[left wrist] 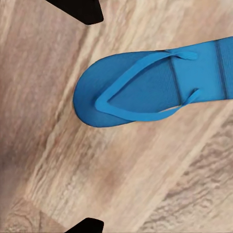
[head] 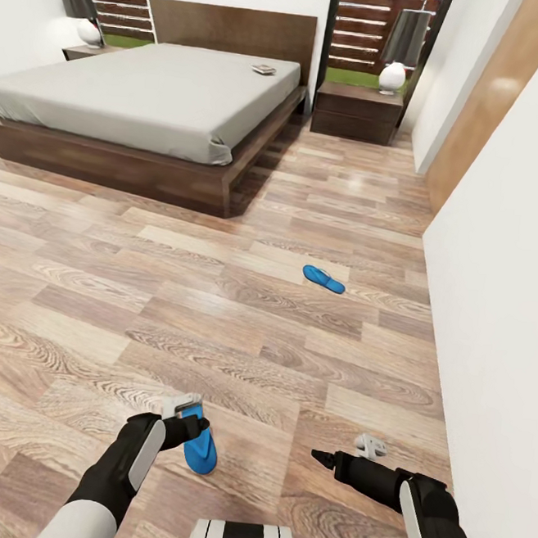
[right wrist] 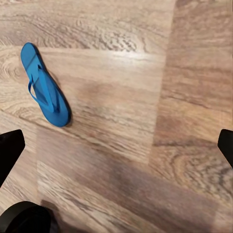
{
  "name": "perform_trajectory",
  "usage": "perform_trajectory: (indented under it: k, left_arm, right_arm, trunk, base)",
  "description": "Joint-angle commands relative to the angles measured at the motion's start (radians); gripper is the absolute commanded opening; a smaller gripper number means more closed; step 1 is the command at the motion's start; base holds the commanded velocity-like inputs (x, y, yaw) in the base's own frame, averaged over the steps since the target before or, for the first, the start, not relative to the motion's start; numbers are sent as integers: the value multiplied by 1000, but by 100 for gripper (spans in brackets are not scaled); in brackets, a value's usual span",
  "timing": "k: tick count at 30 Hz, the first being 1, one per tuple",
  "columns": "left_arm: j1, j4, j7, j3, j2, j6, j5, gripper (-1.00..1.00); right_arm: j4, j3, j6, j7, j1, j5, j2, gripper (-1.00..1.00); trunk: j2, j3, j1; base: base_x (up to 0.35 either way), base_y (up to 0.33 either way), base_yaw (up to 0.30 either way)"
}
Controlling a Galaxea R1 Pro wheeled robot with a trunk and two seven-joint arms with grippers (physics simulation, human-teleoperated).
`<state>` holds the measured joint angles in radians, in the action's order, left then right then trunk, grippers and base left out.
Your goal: In the bedroom, move the book from the bed onto either nightstand, and place the two sandals side by side next to the bed.
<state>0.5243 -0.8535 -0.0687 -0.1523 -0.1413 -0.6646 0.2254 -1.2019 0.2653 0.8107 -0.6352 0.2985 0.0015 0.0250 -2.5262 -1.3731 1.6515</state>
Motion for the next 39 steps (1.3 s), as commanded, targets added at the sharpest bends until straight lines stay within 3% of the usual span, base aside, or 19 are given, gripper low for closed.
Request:
perform_trajectory:
  k: [1, 8, 16, 39]
  left_arm:
    - [0, -1, -7, -2, -1, 0, 10, 100]
    - [0, 11, -13, 0, -4, 132, 7, 100]
    - [0, 36, -14, -1, -4, 147, 11, 100]
    - [0, 37, -5, 0, -6, 146, 12, 100]
  right_arm:
    - [-1, 3, 7, -5, 1, 0, 1, 100]
    - [-1, 2, 7, -5, 1, 0, 3, 100]
    - [-1, 2, 7, -5, 1, 0, 4, 100]
    - [-1, 2, 7, -5, 1, 0, 6, 100]
  trunk:
    - [0, -1, 0]
    - [0, -1, 0]
    - [0, -1, 0]
    - [-6, -90, 10]
  base:
    - [0, 0, 0]
    - [0, 0, 0]
    - [0, 0, 0]
    - [0, 0, 0]
